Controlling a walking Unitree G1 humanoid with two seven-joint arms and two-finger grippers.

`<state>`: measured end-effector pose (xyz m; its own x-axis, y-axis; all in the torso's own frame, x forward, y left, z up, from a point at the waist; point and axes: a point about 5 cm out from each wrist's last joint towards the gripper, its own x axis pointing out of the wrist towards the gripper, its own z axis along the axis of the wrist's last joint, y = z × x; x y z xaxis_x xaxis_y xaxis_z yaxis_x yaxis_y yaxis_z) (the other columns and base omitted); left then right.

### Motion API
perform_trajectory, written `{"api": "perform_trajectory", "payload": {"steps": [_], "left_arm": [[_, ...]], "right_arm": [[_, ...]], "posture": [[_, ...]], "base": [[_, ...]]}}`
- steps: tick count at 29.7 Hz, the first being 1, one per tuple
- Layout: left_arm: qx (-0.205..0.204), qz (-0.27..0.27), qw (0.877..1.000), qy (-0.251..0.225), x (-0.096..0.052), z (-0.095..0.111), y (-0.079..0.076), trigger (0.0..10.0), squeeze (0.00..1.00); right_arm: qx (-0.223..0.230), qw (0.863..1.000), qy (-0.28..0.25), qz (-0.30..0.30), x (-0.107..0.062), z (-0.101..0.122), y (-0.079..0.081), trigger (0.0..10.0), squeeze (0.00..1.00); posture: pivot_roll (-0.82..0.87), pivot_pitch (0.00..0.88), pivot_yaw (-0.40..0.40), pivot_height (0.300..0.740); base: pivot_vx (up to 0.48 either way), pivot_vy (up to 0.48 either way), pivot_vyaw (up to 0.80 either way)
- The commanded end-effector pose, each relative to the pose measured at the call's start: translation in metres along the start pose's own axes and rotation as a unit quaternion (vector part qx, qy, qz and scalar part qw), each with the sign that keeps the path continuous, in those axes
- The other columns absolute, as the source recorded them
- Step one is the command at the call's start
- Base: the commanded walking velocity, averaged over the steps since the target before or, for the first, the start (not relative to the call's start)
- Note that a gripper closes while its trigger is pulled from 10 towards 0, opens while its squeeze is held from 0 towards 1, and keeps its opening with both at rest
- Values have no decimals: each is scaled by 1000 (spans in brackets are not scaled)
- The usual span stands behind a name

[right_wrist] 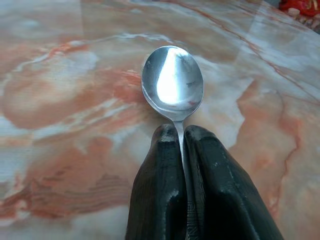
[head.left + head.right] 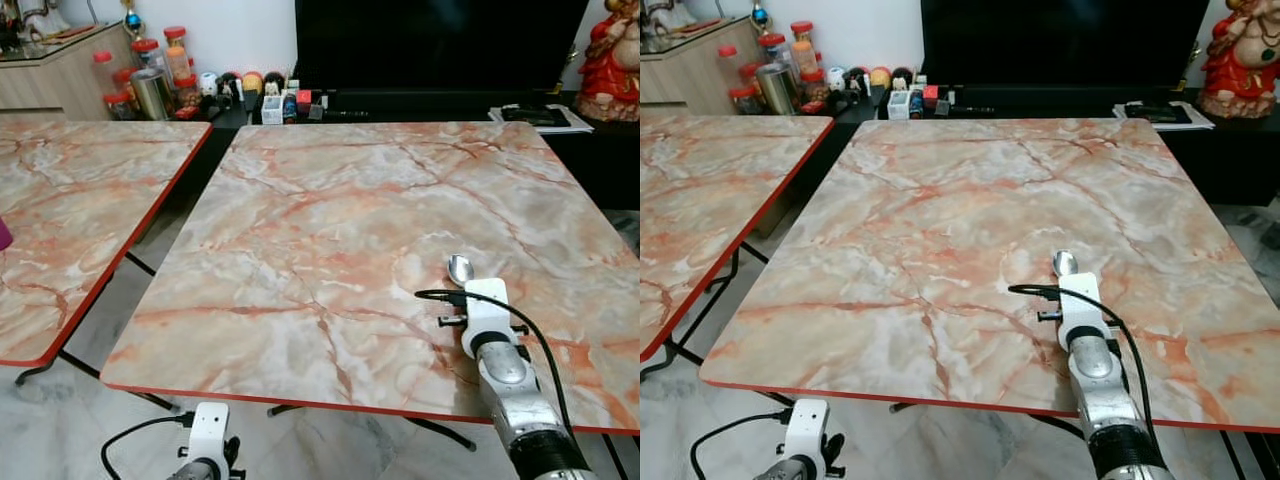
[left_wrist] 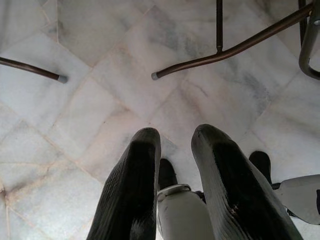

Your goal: Setting the table

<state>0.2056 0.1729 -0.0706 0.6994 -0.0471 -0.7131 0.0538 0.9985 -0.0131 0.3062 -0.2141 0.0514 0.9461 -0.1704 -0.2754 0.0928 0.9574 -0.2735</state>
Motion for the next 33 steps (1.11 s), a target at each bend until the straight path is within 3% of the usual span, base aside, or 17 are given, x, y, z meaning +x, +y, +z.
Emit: {"api": "perform_trajectory", "payload": {"steps": [1, 16, 33], "left_arm": [[6, -1, 1000, 0, 0, 1, 1, 10000, 0], [12, -6, 1000, -2, 1, 3, 0, 10000, 0], [15, -7, 1000, -5, 2, 6, 0, 10000, 0]], "right_arm": [[2, 1000, 5, 2, -1, 0, 3, 10000, 0], [24, 1000, 11, 0, -19, -3, 16, 10000, 0], [29, 999, 18, -21, -22, 0, 12, 10000, 0]], "posture": [[-44, 0, 63, 740], [-42, 0, 62, 740], [-45, 0, 64, 740]], "base": [[0, 0, 0], [0, 0, 0], [0, 0, 0]]}}
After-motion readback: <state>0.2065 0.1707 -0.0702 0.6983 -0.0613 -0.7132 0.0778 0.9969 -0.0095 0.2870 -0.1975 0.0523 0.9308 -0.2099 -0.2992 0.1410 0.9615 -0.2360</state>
